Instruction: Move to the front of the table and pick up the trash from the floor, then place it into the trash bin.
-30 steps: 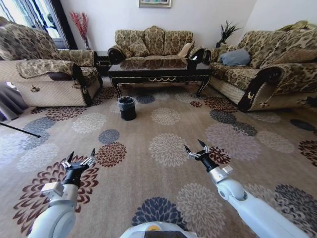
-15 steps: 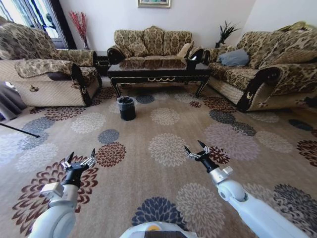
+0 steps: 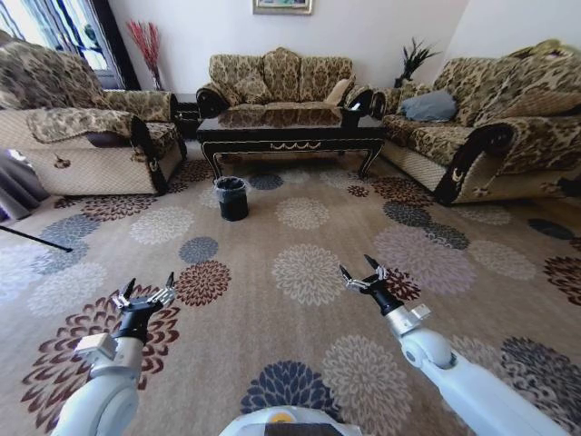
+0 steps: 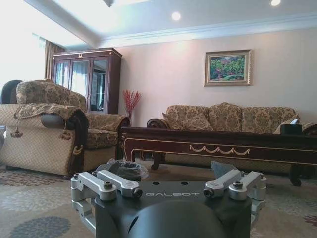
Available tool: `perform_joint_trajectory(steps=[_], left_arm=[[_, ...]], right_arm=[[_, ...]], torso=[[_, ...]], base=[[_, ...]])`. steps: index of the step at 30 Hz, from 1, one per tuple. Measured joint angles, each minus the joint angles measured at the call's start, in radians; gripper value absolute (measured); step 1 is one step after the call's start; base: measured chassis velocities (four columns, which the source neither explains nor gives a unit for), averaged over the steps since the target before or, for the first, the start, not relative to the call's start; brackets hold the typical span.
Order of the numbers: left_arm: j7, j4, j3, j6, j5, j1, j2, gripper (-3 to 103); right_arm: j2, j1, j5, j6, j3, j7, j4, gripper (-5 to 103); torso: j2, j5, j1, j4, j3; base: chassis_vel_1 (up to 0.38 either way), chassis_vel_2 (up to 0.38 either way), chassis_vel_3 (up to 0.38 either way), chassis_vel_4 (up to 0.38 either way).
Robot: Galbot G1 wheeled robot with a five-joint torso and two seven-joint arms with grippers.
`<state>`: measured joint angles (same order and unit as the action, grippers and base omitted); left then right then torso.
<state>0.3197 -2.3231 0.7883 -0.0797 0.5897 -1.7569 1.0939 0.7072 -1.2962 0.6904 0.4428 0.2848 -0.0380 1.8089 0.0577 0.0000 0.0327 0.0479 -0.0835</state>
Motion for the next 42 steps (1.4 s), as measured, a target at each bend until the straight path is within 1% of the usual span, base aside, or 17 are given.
perform_joint_trajectory(steps=[8,10,16,18,21,29,35,42], left_arm=[[0.002,-0.005,0.008,0.002,0.024,0.008,0.003,100],[0.004,-0.007,0.011,-0.004,0.029,0.014,0.004,100],[0.005,-0.012,0.015,-0.016,0.033,0.016,0.004,100],[0.004,-0.019,0.024,-0.026,0.053,0.016,-0.001,100],[-0.027,-0.030,0.040,-0.024,0.075,0.005,-0.009,100],[-0.073,-0.028,0.041,-0.005,0.090,0.007,-0.006,100],[-0.118,-0.023,0.049,0.009,0.091,0.005,-0.006,100],[-0.132,-0.023,0.051,0.016,0.090,-0.004,-0.003,100]], right_arm=[[0.005,0.008,0.012,-0.004,0.011,0.010,0.004,100],[0.018,0.012,0.017,-0.005,0.011,0.014,-0.003,100],[0.027,0.013,0.019,-0.008,0.012,0.018,-0.005,100],[0.026,0.012,0.019,-0.009,0.012,0.018,-0.005,100],[0.025,0.008,0.017,-0.009,0.011,0.016,-0.006,100],[0.025,0.003,0.016,-0.009,0.012,0.014,-0.007,100],[0.022,0.005,0.014,-0.008,0.012,0.010,-0.012,100],[0.028,0.006,0.013,-0.007,0.009,0.009,-0.012,100]], torso=[[0.000,-0.0002,0.000,0.0000,0.000],[0.000,0.0000,0.000,0.0001,0.000],[0.000,0.0000,0.000,0.0000,0.000],[-0.001,-0.0001,0.000,0.0001,0.000],[-0.004,0.0001,-0.002,0.0001,0.002],[-0.006,0.0000,-0.003,0.0002,0.002],[0.004,0.0000,-0.002,0.0003,-0.005],[0.017,-0.0001,0.001,0.0002,-0.016]], base=[[0.000,0.000,0.000,0.000],[0.000,0.000,0.000,0.000],[0.000,0.000,0.000,0.000],[0.000,0.000,0.000,0.000],[0.000,0.000,0.000,0.000],[0.000,0.000,0.000,0.000],[0.000,0.000,0.000,0.000],[0.000,0.000,0.000,0.000]])
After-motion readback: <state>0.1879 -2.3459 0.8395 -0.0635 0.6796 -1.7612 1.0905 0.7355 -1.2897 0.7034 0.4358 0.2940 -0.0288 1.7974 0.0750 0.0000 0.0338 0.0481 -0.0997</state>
